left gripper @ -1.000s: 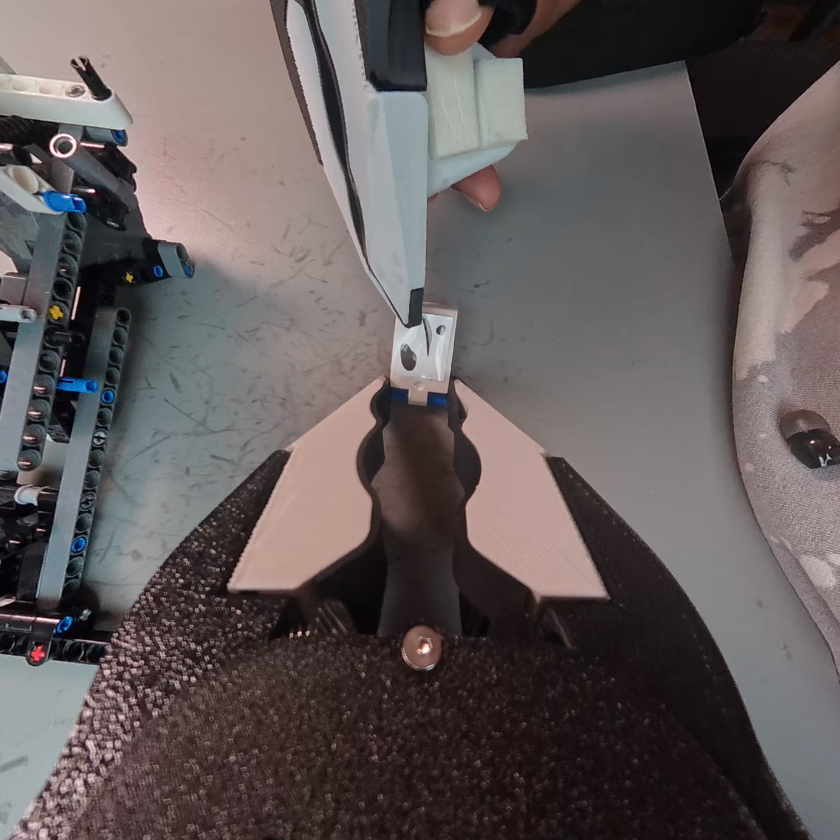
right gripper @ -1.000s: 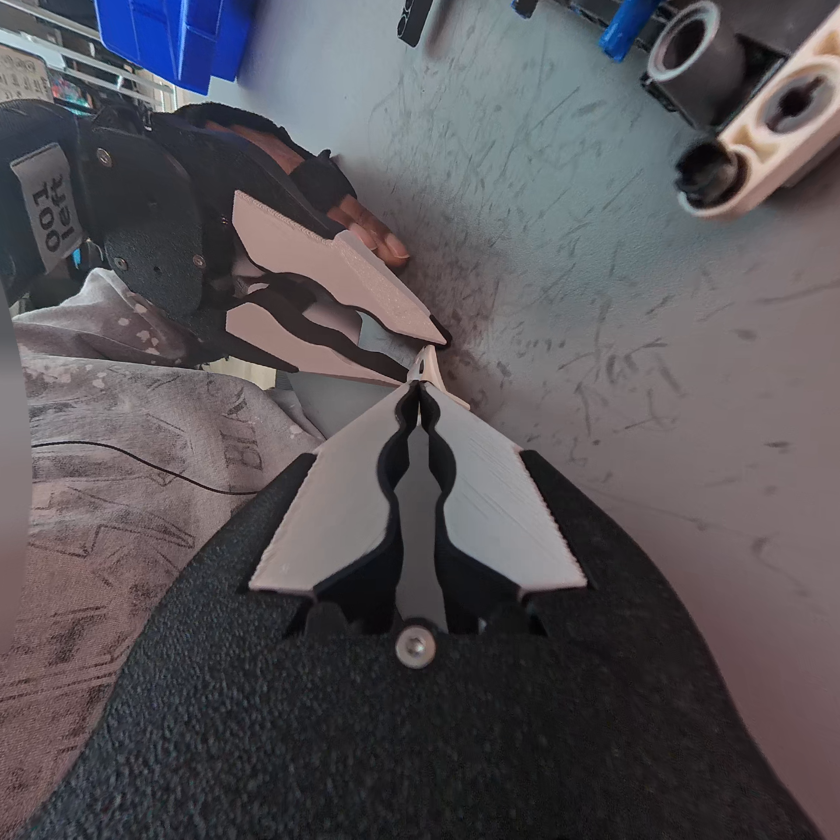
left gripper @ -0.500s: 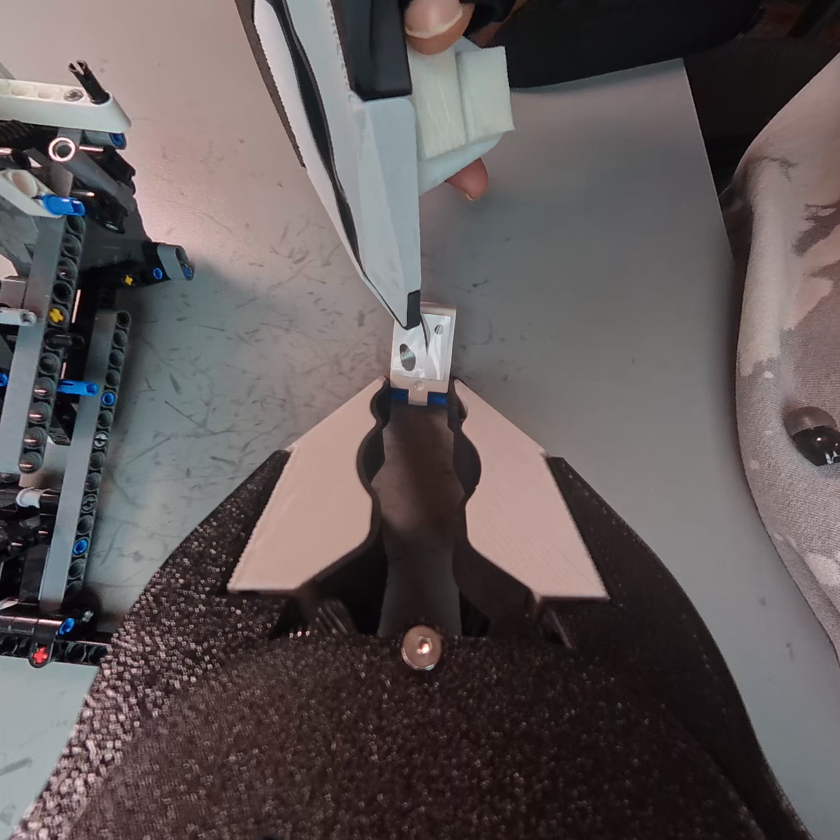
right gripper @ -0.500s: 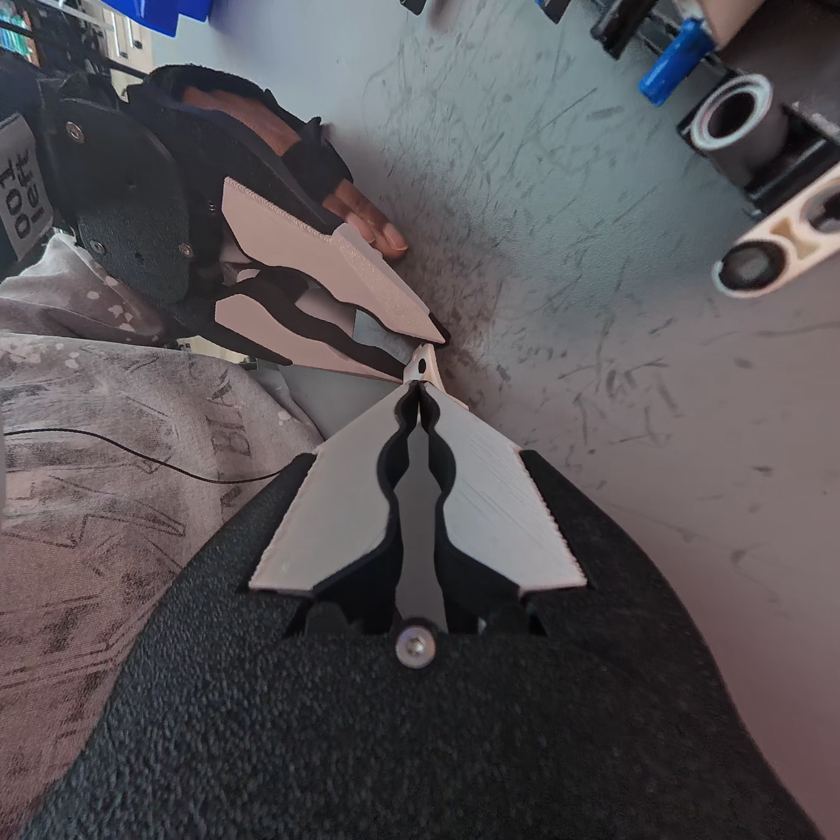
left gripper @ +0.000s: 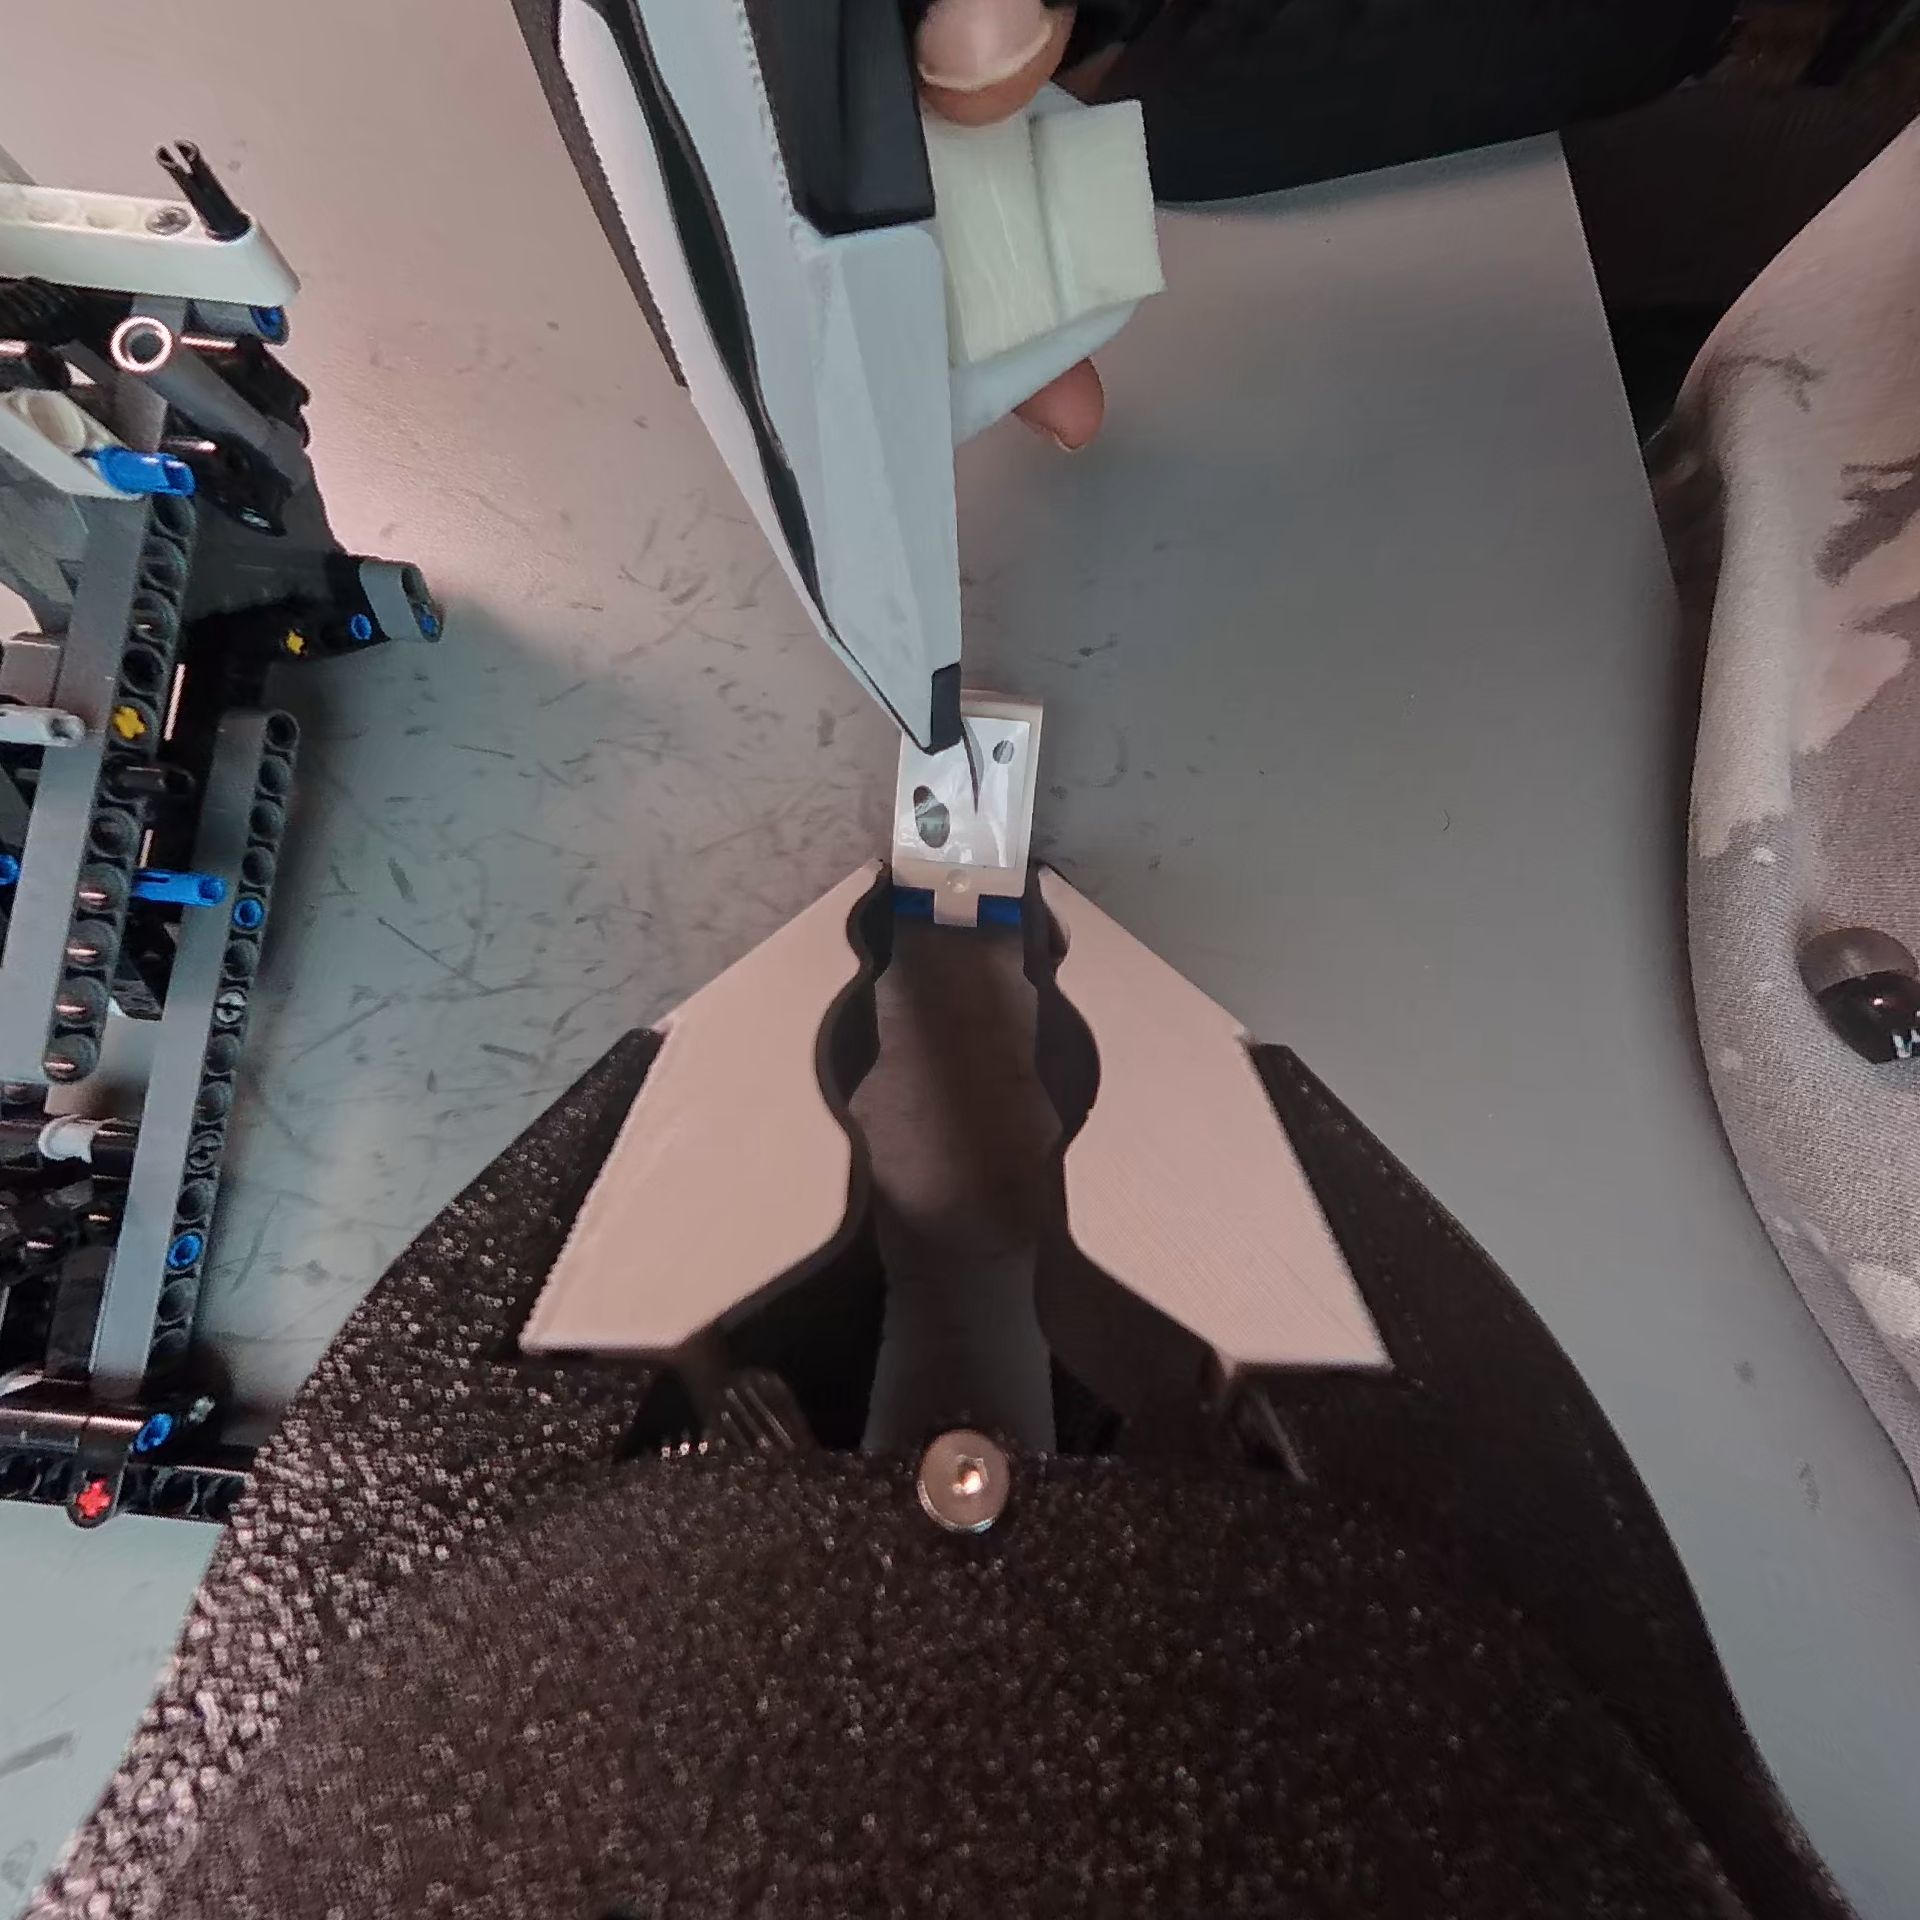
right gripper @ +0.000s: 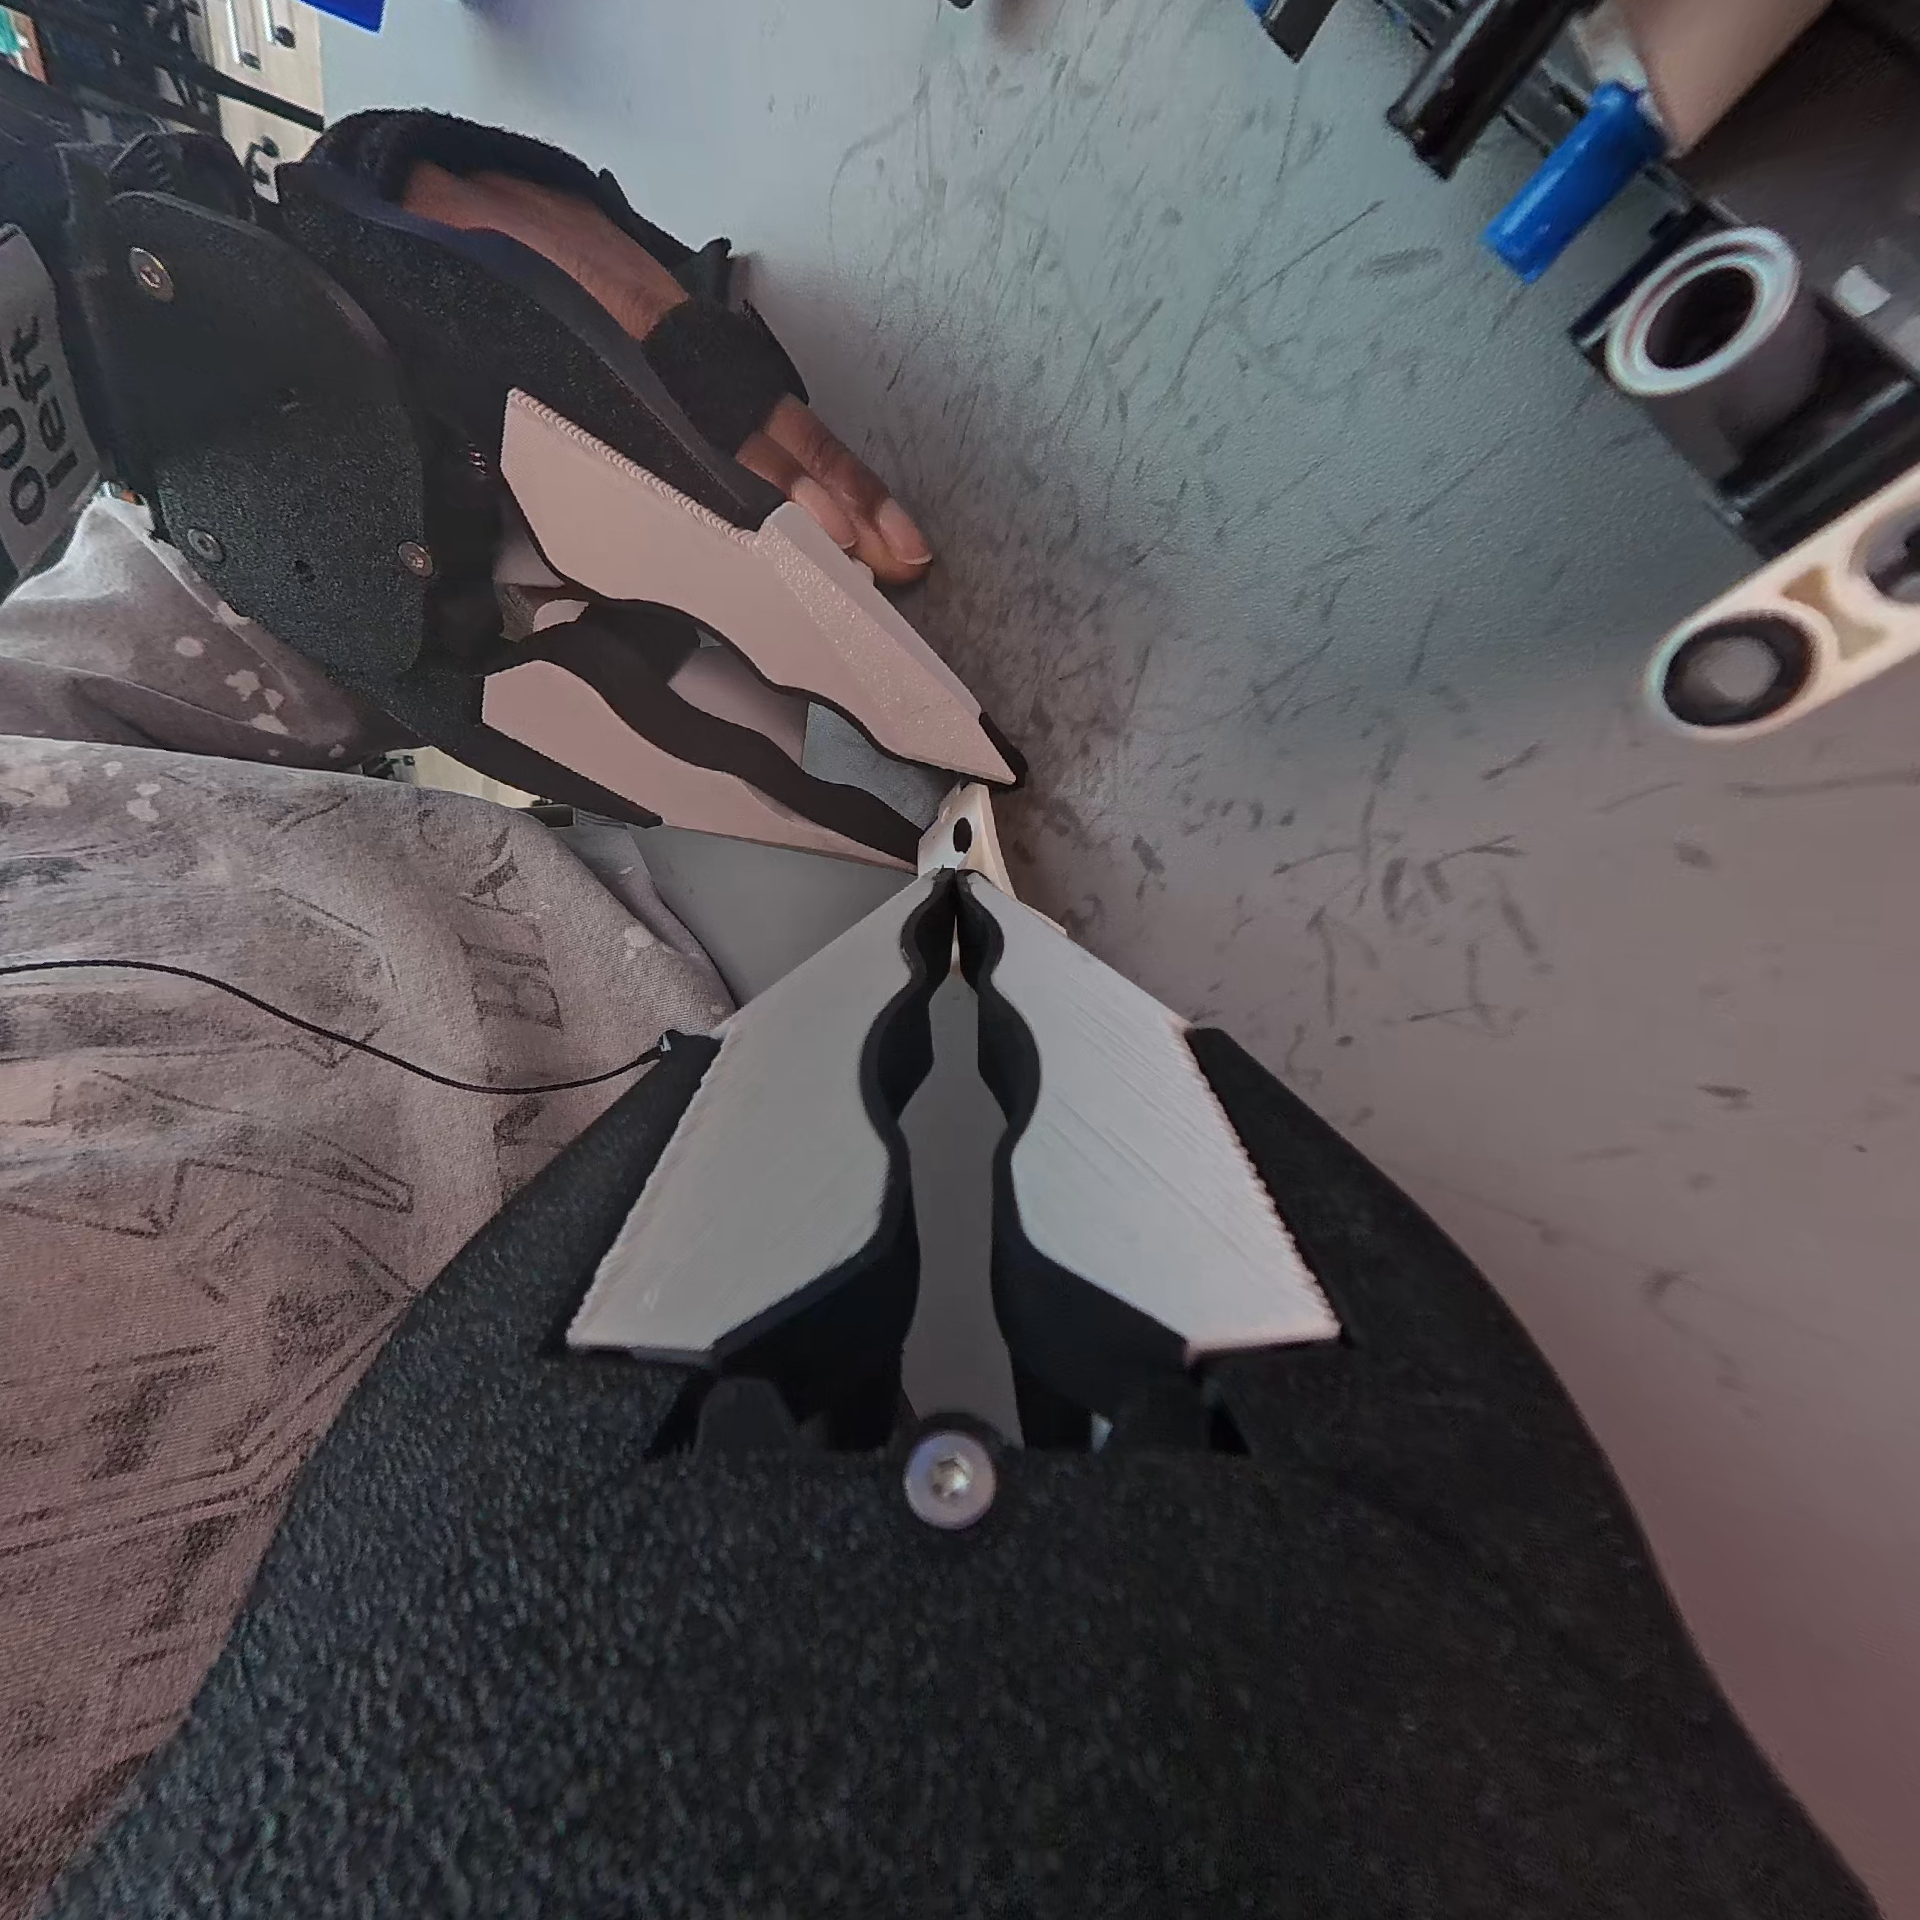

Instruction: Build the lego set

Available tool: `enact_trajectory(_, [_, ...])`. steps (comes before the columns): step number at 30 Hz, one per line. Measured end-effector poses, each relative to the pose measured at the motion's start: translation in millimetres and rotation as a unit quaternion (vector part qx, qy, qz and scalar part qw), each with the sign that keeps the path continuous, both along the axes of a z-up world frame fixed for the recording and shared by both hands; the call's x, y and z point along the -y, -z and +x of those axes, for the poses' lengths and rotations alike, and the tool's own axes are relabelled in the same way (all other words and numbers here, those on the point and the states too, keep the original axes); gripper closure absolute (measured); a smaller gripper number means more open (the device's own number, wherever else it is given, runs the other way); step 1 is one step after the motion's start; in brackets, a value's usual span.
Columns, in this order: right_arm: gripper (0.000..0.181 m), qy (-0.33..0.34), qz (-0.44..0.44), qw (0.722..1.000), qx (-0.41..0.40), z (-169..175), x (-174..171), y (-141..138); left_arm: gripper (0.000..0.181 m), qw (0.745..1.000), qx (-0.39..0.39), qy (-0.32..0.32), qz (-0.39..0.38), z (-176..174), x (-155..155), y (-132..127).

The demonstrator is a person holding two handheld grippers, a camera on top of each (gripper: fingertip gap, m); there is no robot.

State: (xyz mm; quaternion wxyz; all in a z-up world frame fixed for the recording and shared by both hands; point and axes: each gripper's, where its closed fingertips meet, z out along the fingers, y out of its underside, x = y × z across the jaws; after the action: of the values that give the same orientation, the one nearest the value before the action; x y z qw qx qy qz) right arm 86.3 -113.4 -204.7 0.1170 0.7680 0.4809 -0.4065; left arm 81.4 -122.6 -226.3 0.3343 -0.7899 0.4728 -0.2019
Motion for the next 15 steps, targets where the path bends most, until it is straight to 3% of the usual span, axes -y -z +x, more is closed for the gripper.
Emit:
enact_trajectory(8, [0.181, -0.001, 0.005, 1.000, 0.000, 1, 2, 0, 0.149, 1.000, 0.024, 0.013, 0.001, 1, 4, -10])
enact_trajectory(15, [0.181, -0.003, 0.008, 1.000, -0.002, 2, 3, 0, 0.167, 0.998, 0.058, 0.011, 0.011, 4, 3, -22])
